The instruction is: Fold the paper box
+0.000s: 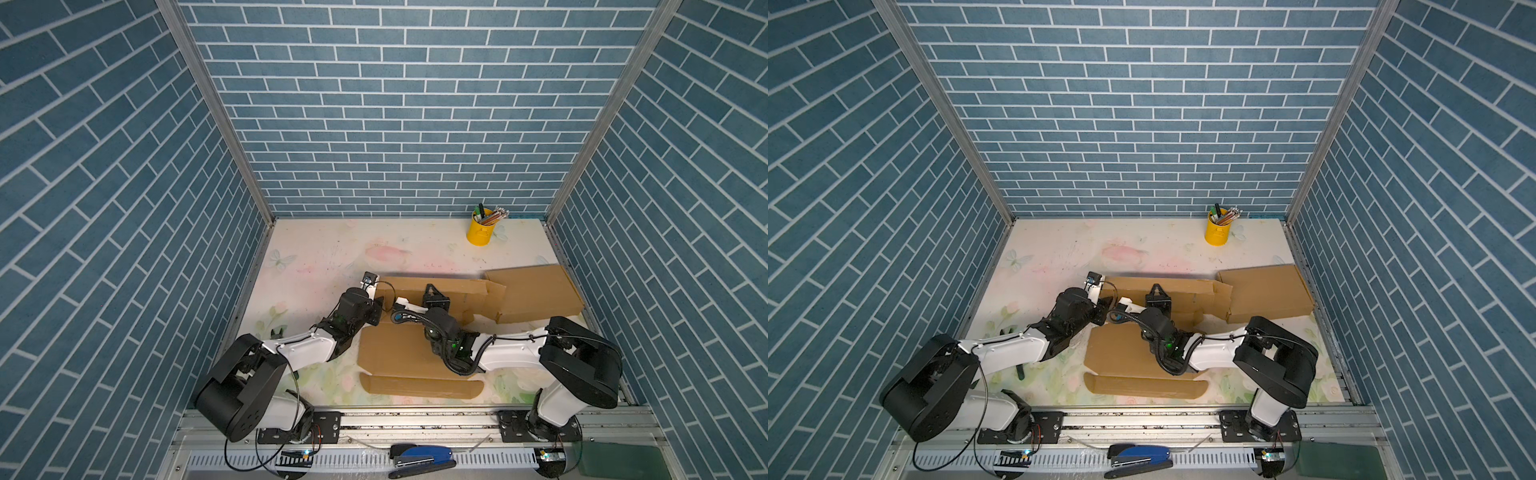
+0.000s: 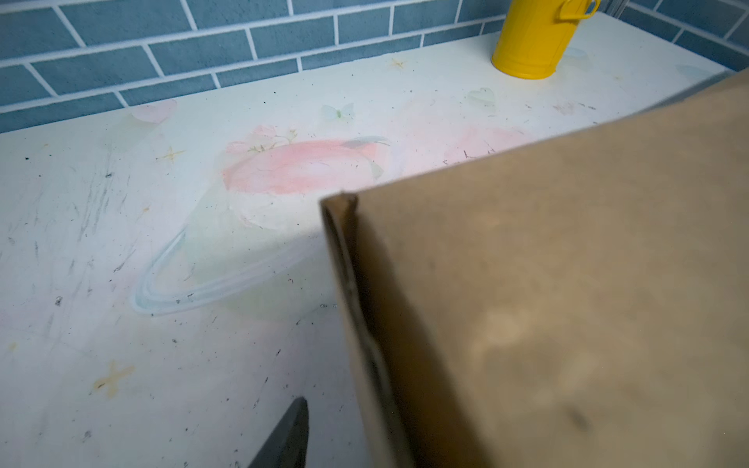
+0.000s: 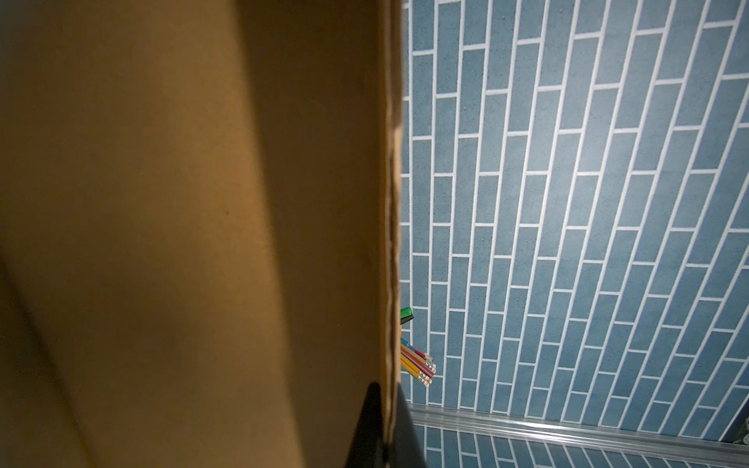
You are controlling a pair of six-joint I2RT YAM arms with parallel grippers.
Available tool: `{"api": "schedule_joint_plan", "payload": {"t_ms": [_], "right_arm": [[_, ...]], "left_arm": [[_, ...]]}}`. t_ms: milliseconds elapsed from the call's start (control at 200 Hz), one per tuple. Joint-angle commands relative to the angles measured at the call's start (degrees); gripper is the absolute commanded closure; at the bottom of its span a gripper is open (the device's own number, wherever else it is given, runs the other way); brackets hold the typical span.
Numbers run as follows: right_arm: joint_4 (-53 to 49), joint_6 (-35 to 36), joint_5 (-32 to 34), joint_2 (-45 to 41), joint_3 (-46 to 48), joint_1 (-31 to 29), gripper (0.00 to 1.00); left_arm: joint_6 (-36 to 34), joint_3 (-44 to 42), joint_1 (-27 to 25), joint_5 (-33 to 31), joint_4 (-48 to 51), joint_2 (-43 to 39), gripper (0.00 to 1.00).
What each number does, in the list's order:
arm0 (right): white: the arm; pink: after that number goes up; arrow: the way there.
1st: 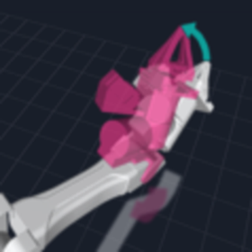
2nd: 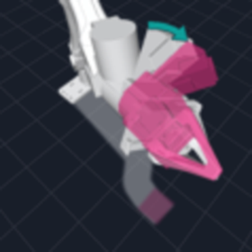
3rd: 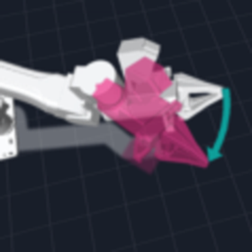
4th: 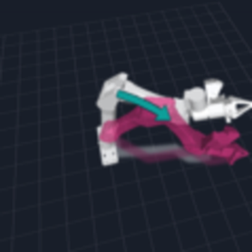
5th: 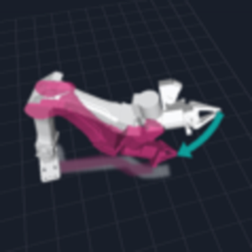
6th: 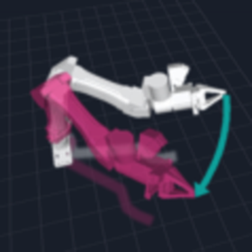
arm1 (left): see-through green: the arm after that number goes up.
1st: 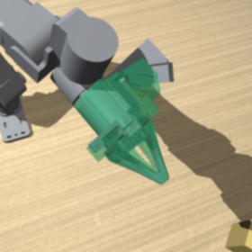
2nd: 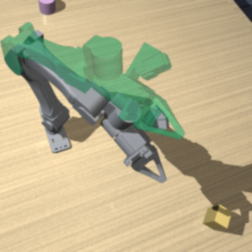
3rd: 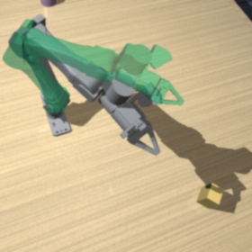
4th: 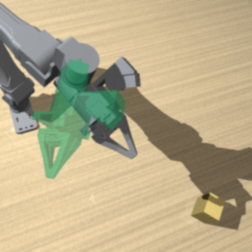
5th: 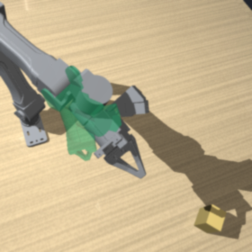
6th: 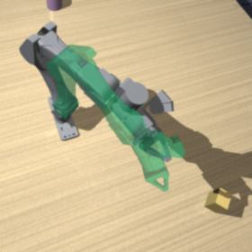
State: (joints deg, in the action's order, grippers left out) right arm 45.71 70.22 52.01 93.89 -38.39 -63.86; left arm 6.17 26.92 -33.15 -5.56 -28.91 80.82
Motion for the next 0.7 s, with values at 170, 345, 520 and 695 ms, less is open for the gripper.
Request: {"api": "schedule_joint_plan", "payload": {"t_ms": [170, 345, 520, 695], "right_arm": [[-8.19, -3.86, -2.44, 0.18, -0.28, 0.01, 1.00], [-8.62, -4.29, -2.61, -0.25, -0.37, -0.06, 1.00], [-10.09, -5.75, -3.30, -0.96, -0.50, -0.07, 1.00], [-15.34, -12.44, -6.47, -4.27, -1.22, 0.03, 0.86]], "left_arm": [[0.50, -1.02, -3.39, -11.26, -5.02, 3.49, 0.68], [2.26, -1.20, -5.32, -19.11, -6.34, 6.84, 0.81], [2.71, -1.81, -5.61, -20.21, -8.40, 7.87, 0.93], [2.19, -2.78, -5.66, -19.63, -10.04, 7.08, 1.00]]}}
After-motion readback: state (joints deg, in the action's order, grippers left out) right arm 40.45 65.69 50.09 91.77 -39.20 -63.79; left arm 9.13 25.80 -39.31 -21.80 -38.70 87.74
